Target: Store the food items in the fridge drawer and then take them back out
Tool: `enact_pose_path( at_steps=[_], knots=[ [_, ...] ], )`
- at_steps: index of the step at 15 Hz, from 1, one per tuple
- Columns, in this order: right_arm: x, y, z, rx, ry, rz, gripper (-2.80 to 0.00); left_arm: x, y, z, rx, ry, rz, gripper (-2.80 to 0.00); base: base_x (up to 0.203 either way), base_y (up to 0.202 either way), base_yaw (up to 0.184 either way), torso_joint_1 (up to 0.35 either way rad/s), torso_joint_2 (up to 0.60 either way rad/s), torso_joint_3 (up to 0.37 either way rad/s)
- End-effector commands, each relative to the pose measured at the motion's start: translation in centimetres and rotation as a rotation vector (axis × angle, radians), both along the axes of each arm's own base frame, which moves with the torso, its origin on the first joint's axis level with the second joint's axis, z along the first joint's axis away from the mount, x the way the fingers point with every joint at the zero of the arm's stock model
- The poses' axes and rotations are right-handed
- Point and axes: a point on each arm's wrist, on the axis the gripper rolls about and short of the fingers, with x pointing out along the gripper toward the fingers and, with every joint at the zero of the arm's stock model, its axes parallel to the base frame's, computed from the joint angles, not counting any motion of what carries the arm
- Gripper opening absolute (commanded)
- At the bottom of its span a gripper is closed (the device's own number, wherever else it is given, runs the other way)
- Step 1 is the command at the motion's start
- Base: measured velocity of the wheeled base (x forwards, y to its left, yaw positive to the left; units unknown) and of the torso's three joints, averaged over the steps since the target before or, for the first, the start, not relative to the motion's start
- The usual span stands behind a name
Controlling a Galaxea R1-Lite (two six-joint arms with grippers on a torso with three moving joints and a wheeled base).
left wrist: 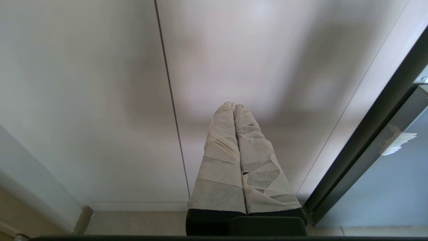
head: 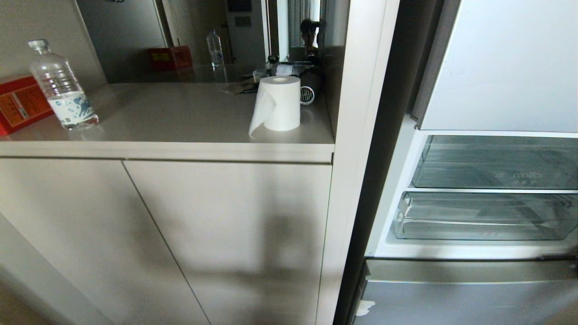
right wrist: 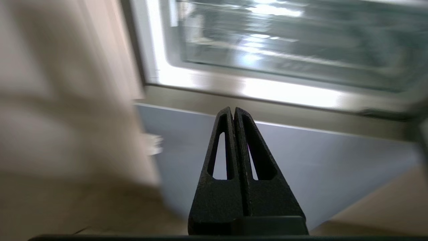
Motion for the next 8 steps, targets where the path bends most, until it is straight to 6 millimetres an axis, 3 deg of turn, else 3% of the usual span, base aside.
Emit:
enact_pose_path(
  at_steps=[1,2,3,5,8],
  knots=[
    [3.8,0.1,2.2,0.055,0.204,0.048,-2.8,0.0,0.0,0.0,0.0,0.0,0.001,-2.8,0.0,0.0,0.0,0.0,0.0,0.0],
    [5.9,0.2,2.9,0.093,0.287,0.089,-2.8,0.0,0.0,0.0,0.0,0.0,0.001,-2.8,0.0,0.0,0.0,0.0,0.0,0.0],
    [8.1,0.3,3.2,0.122,0.357,0.125,0.0,0.0,0.0,0.0,0.0,0.0,0.001,-2.8,0.0,0.0,0.0,0.0,0.0,0.0],
    [12.9,0.7,2.8,0.163,0.464,0.196,0.0,0.0,0.0,0.0,0.0,0.0,0.001,-2.8,0.0,0.0,0.0,0.0,0.0,0.0],
    [19.2,1.9,0.6,0.178,0.531,0.26,0.0,0.0,0.0,0.0,0.0,0.0,0.001,-2.8,0.0,0.0,0.0,0.0,0.0,0.0]
  ],
)
